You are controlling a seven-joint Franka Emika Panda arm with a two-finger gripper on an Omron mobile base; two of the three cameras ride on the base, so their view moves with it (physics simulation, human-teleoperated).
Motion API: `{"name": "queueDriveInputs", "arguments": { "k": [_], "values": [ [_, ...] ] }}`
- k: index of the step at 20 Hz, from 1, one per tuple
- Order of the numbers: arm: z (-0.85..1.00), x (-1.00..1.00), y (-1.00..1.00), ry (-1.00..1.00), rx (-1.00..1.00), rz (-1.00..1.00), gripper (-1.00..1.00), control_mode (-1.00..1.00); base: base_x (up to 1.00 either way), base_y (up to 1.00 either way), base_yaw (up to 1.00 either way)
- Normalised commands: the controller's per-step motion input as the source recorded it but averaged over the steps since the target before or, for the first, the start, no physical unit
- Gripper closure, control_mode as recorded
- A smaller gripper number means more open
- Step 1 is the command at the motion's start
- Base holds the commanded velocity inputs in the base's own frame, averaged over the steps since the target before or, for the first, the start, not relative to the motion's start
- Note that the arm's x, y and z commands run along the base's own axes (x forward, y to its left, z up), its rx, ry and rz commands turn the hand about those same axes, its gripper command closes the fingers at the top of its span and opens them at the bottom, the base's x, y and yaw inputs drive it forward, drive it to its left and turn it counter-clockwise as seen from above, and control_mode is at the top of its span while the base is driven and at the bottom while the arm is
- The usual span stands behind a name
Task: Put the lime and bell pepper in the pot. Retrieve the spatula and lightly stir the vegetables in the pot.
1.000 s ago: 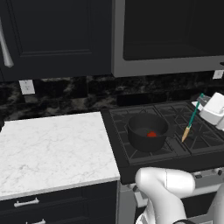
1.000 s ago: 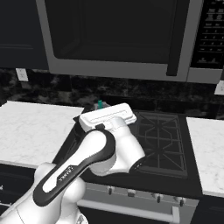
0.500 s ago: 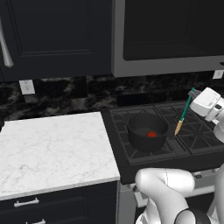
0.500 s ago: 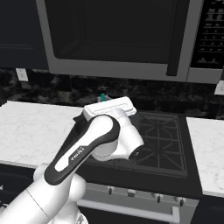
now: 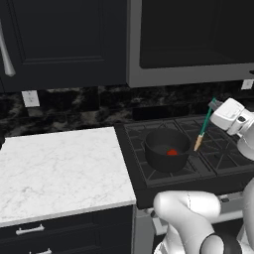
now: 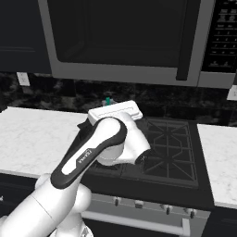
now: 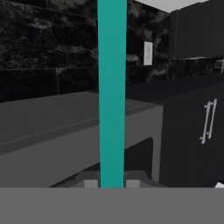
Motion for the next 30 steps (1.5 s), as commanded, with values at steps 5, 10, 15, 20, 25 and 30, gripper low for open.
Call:
{"name": "queueDriveInputs", "arguments": {
  "k": [5, 10, 15, 20, 25, 30],
  "values": [
    [-0.06, 0.29, 0.14, 0.00, 0.00, 0.00, 1.00, -1.00, 0.00, 0.00, 0.00],
    [-0.06, 0.23, 0.17, 0.00, 0.00, 0.00, 1.00, -1.00, 0.00, 0.00, 0.00],
    [-0.05, 0.23, 0.07, 0.00, 0.00, 0.00, 1.00, -1.00, 0.00, 0.00, 0.00],
    [-0.07, 0.08, 0.03, 0.01, 0.00, 0.15, 1.00, -1.00, 0.00, 0.00, 0.00],
    [-0.04, 0.00, 0.00, 0.06, 0.00, 0.27, 1.00, -1.00, 0.00, 0.00, 0.00],
    [0.00, 0.09, 0.00, 0.07, 0.00, 0.25, 1.00, -1.00, 0.00, 0.00, 0.00]
  ]
}}
